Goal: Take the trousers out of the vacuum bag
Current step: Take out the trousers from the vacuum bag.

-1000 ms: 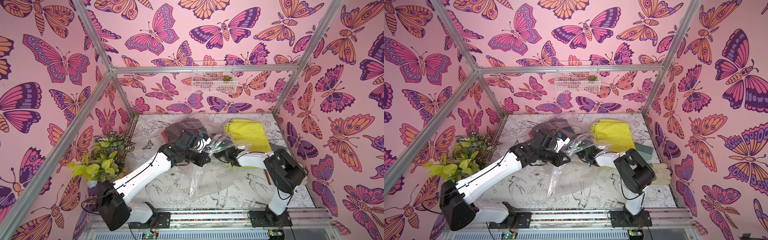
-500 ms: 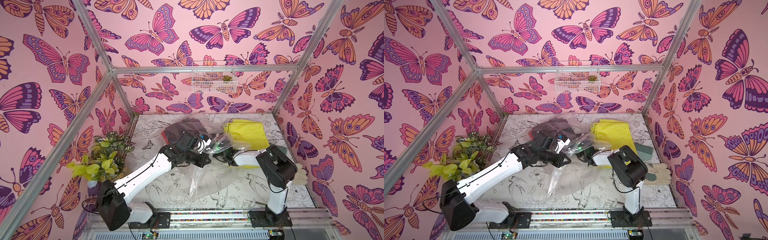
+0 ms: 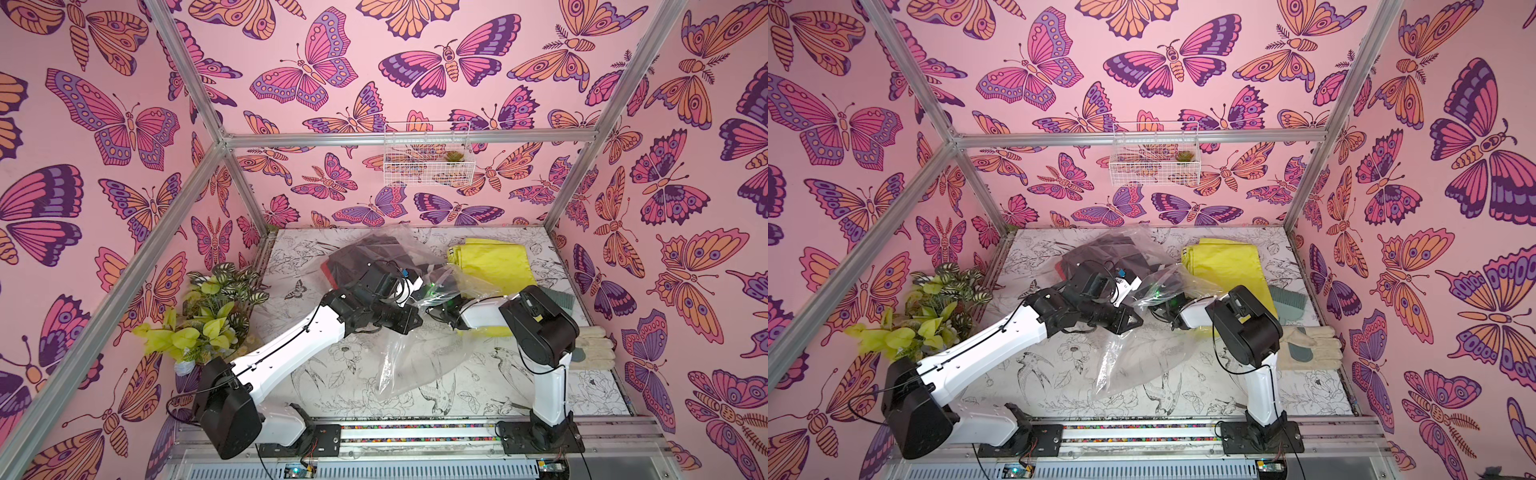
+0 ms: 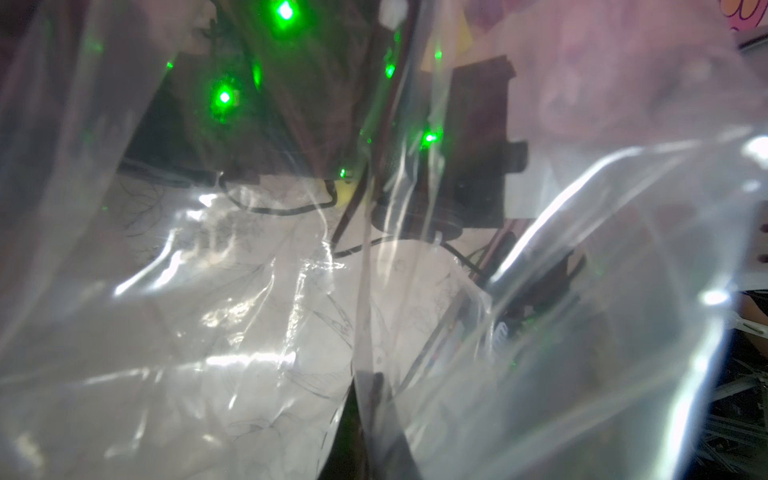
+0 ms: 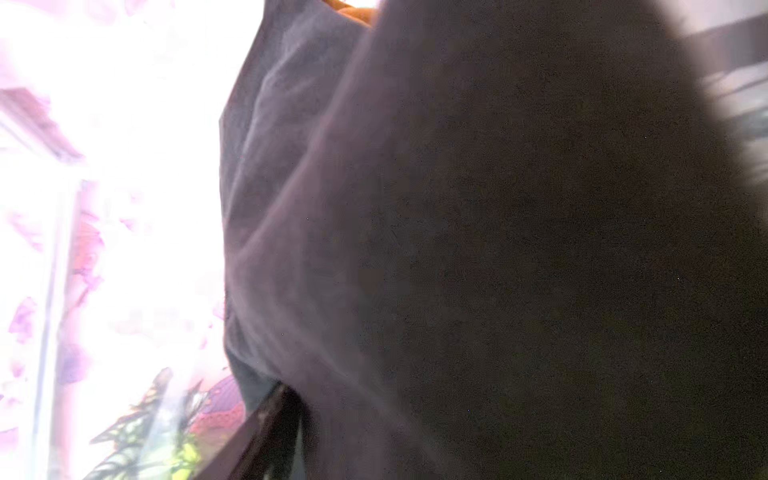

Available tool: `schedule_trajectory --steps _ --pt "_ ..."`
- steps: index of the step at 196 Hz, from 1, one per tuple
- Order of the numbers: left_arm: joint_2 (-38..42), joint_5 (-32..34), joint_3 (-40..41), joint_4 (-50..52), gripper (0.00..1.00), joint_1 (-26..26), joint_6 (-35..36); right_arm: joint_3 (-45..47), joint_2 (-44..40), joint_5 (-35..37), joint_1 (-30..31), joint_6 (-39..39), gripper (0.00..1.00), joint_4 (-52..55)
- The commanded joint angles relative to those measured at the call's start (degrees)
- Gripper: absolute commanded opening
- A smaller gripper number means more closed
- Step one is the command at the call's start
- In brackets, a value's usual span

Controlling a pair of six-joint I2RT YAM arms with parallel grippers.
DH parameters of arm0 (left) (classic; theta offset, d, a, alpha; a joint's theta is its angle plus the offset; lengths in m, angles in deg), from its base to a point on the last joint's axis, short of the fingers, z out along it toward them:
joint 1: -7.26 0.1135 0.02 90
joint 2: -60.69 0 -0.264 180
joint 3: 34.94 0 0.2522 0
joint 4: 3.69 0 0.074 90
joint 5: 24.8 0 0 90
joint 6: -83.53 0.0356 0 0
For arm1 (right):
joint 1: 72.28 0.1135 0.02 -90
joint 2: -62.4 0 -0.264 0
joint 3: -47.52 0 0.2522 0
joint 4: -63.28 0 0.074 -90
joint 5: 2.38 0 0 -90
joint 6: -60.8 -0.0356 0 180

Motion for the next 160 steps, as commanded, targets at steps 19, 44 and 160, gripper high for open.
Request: schedule_trajectory --steps 19,44,160 --pt "0.71 -0.19 1.61 0.07 0.00 -0.41 -0.20 0.16 -2.80 -2.17 0.05 -1.08 0.57 -2.80" --pt "0.80 -0.19 1.70 0.13 0.00 -0.41 -0.20 1.47 -3.72 -2.98 0.02 -1.77 0.55 -4.87" --pt "1.41 -0.36 2.05 0.24 0.00 -0.41 0.01 2.73 -5.24 -7.73 0.12 -4.57 0.61 -7.59"
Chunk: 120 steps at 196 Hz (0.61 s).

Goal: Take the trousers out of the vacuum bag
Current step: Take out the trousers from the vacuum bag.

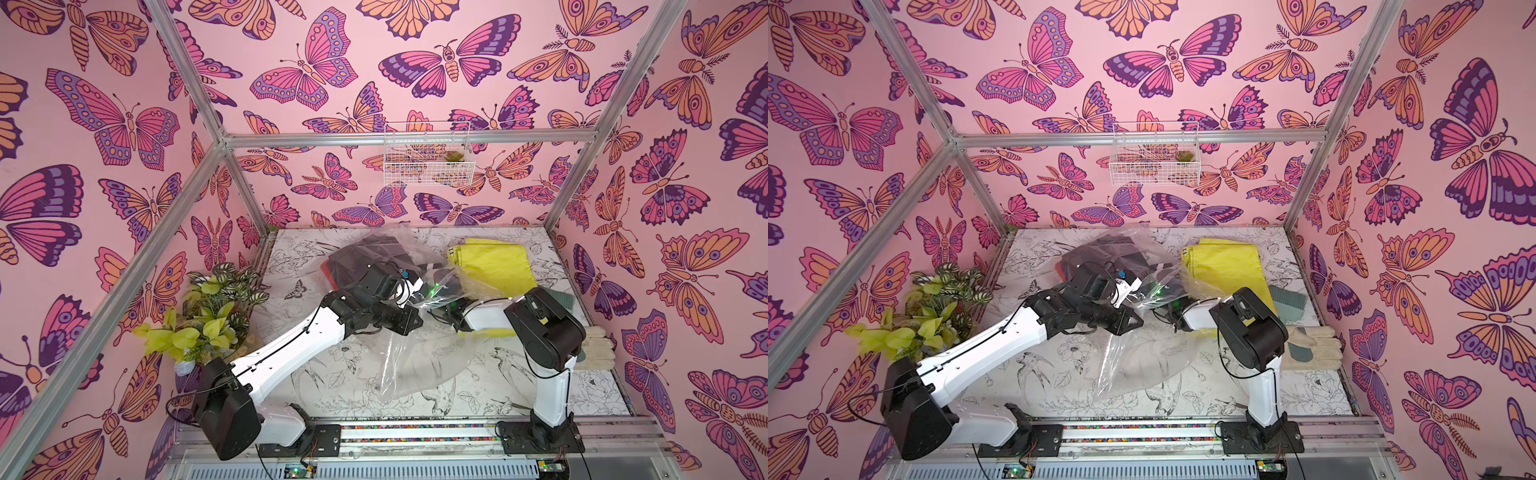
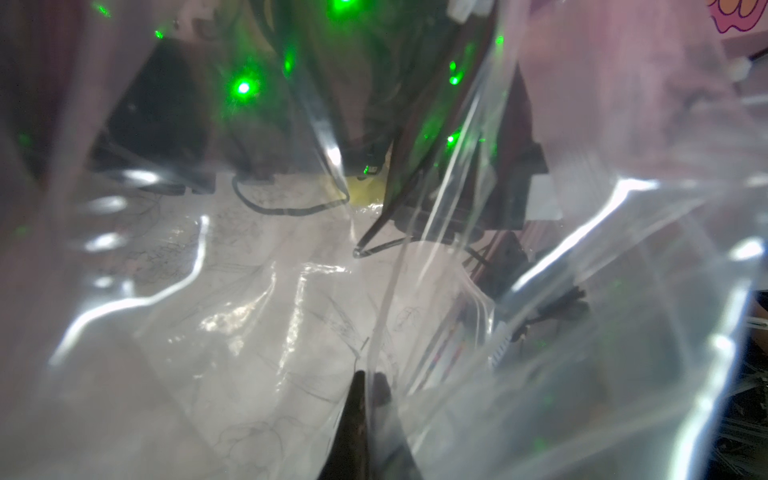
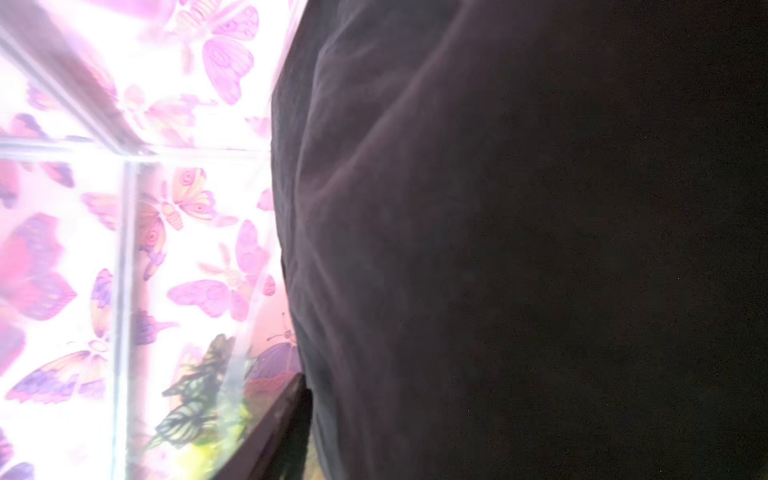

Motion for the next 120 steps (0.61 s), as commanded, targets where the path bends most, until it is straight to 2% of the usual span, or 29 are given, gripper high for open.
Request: schedule_trajectory --steps 1,41,100,120 --pt "1.15 -0.47 1.16 1.14 0.00 -0.30 -0.01 0.47 -2.80 -3.06 0.17 -0.91 0.61 -3.18" --pt "0.64 -0.54 1.07 1.18 0.00 -0.30 0.14 -0.07 -3.05 -5.38 0.09 -1.64 0.62 -3.12" --pt "1.20 -0.45 1.15 1.48 0.00 -0.30 0.23 -0.28 -1.36 -7.62 -0.35 -5.17 0.59 -10.56" --pt "1.14 -0.30 1.24 1.46 0.00 -0.31 0.23 -0.68 -1.94 -6.57 -0.44 -3.90 0.59 -6.66"
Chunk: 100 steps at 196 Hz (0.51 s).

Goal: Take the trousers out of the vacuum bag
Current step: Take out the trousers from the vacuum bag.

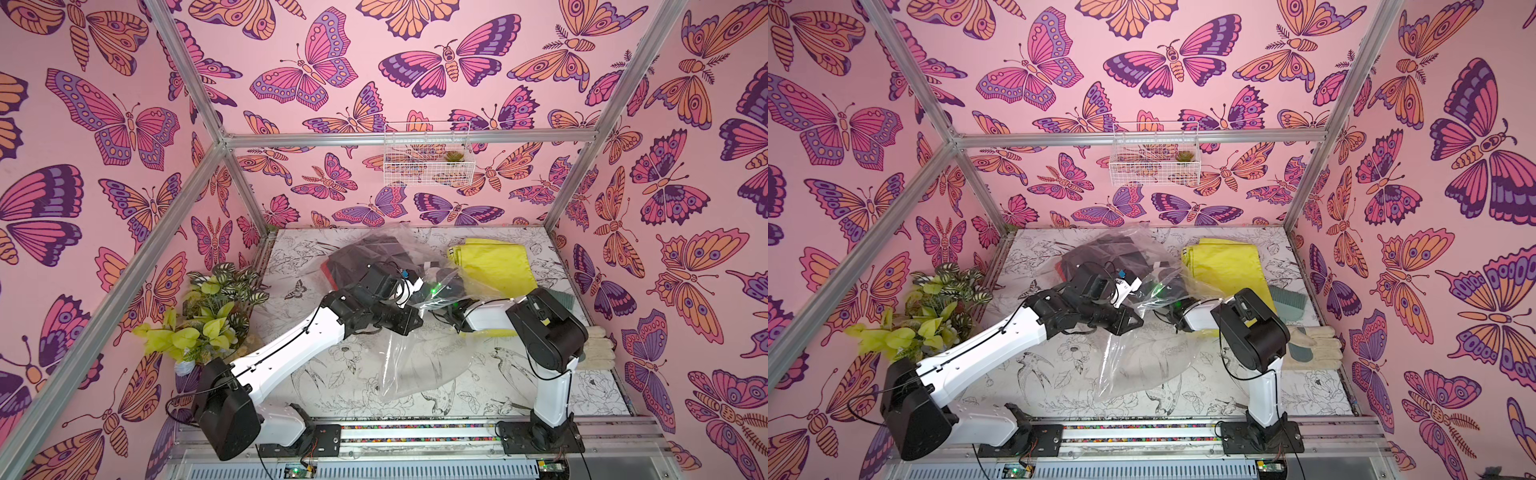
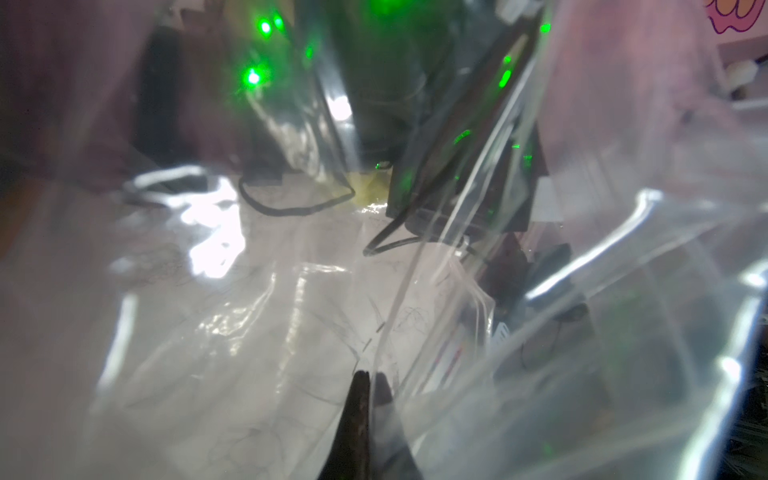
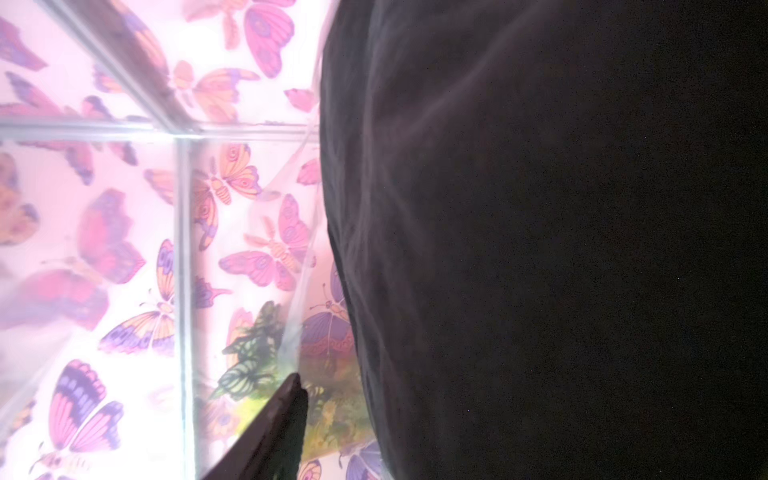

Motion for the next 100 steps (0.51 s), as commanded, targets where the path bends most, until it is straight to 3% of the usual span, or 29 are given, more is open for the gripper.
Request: schedule_trajectory --steps 1,40,73,100 --pt "1.01 -0.30 1.24 1.54 0.00 -0.26 0.23 -1.27 -1.07 -0.87 -0.33 0.07 0.59 -1.13" --pt "0.83 -0.39 0.98 1.54 0.00 -0.26 0.15 -2.54 -1.72 4.53 -0.41 2.69 0.60 10.95" --pt "0.87 -0.45 0.80 1.55 0.00 -0.26 0.23 -6.54 1.09 4.34 -0.42 3.81 0.60 10.74" --pt "0.84 -0.44 0.98 1.57 0.00 -0.26 0.17 -9.92 3.45 3.82 -0.34 3.62 0.52 10.42"
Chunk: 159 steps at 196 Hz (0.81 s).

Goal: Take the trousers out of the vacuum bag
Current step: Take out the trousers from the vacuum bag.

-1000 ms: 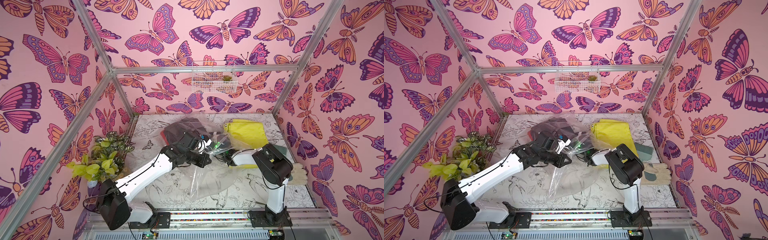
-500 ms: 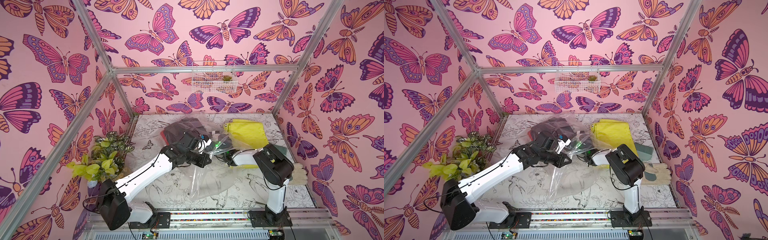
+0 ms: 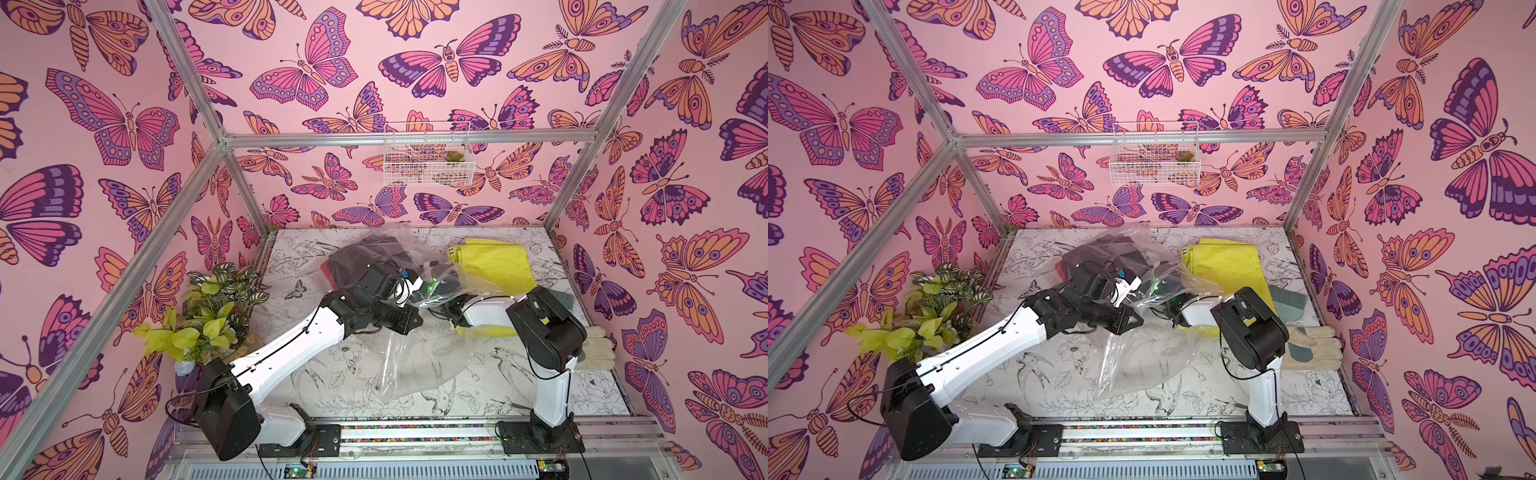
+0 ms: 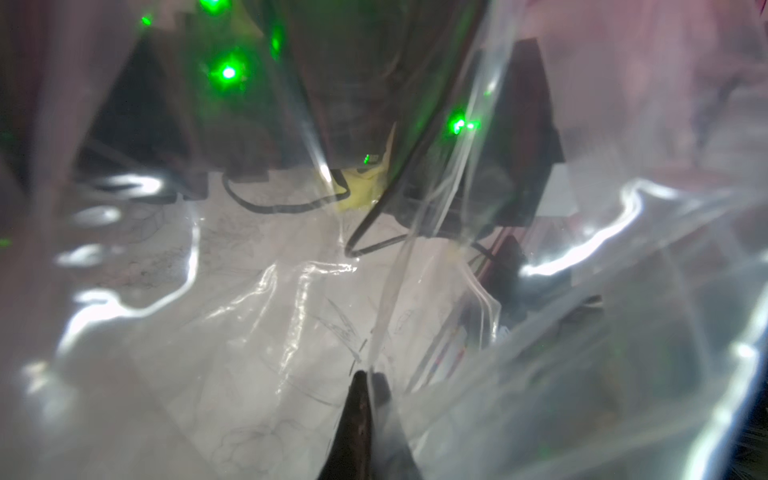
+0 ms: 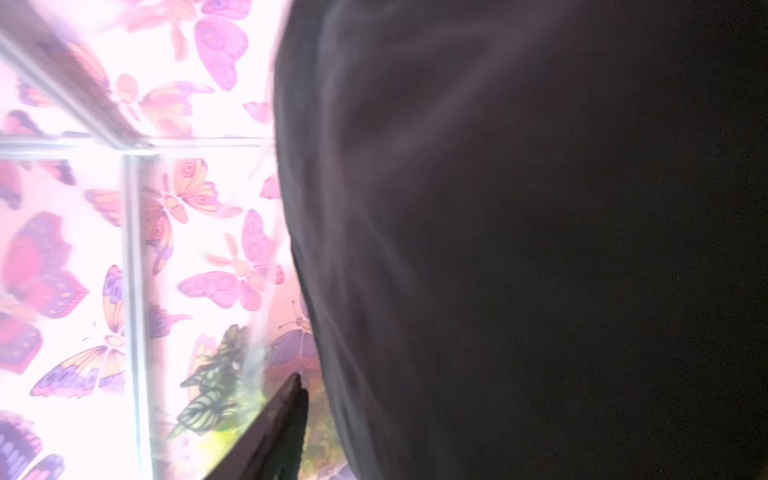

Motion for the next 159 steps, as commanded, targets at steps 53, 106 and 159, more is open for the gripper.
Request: schedule_trajectory --steps 53,106,159 --pt "0.85 -0.74 0.89 2.13 0.00 -0.32 0.12 -7.96 5.06 1.22 -0.13 2.05 0.52 3.53" --pt "1.20 -0.83 0.72 2.14 0.00 -0.32 -0.20 -13.57 9.94 0.99 0.21 1.75 0.39 3.18" --pt "3.84 1.56 0.35 2.81 0.20 0.35 -1.56 -14.70 9.56 -4.95 0.18 -0.30 0.00 -4.78"
